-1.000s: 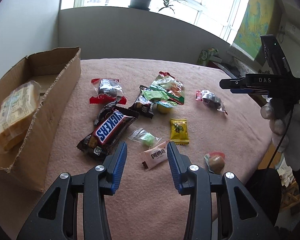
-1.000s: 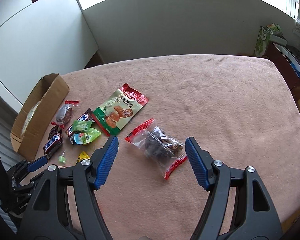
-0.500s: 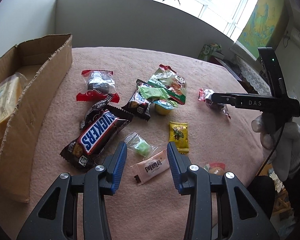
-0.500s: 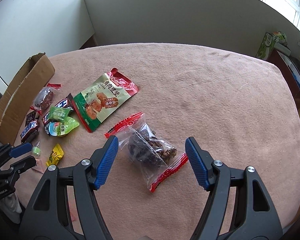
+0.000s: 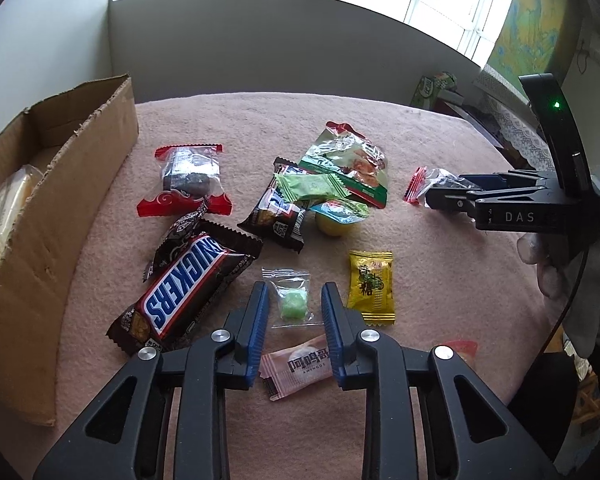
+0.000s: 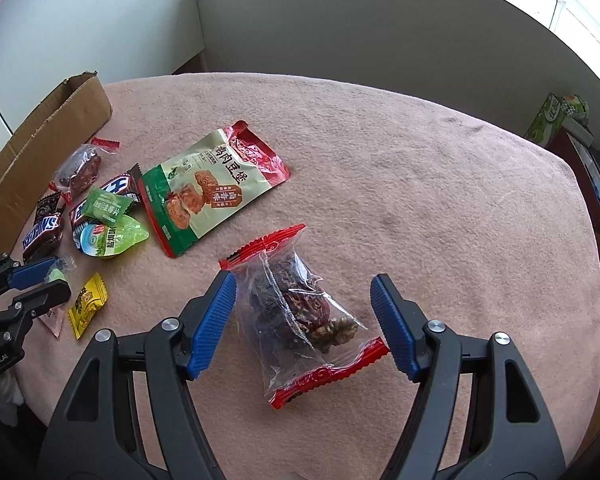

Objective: Organize snacks
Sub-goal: 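Close the right tool on the bag of dried dates, then carry the date bag with the right tool and drop it into the box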

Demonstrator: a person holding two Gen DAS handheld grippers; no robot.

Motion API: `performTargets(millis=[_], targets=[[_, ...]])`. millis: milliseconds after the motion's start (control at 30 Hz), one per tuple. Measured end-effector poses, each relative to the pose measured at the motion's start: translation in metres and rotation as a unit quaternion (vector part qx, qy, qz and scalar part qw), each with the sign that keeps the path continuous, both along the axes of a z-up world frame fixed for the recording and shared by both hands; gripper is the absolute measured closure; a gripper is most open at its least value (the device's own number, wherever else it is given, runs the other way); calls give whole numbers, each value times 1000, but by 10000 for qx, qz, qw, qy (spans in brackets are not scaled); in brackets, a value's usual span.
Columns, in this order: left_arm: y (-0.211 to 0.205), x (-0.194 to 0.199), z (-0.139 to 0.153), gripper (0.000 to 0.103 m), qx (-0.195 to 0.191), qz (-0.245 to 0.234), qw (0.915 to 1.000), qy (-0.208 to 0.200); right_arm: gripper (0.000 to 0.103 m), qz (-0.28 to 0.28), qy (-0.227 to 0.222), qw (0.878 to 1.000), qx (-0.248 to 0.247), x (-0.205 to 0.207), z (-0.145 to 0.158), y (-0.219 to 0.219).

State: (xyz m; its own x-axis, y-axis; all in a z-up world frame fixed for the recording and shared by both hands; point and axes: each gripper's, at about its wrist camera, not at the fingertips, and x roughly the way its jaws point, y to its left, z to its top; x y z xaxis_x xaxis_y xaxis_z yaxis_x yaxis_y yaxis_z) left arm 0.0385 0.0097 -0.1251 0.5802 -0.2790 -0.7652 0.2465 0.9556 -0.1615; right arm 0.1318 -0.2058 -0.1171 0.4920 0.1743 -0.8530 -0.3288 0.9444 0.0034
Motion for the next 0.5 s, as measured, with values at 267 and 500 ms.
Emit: performTargets(millis=[267,500], targets=[[1,-2,1,80,-37,-9,10000,-36,52,51,136,9999,77,-6,-3,-4],[6,-5,3,80,-159,8,9999,-56,61,-68,117,9998,153,-15,1,-7]])
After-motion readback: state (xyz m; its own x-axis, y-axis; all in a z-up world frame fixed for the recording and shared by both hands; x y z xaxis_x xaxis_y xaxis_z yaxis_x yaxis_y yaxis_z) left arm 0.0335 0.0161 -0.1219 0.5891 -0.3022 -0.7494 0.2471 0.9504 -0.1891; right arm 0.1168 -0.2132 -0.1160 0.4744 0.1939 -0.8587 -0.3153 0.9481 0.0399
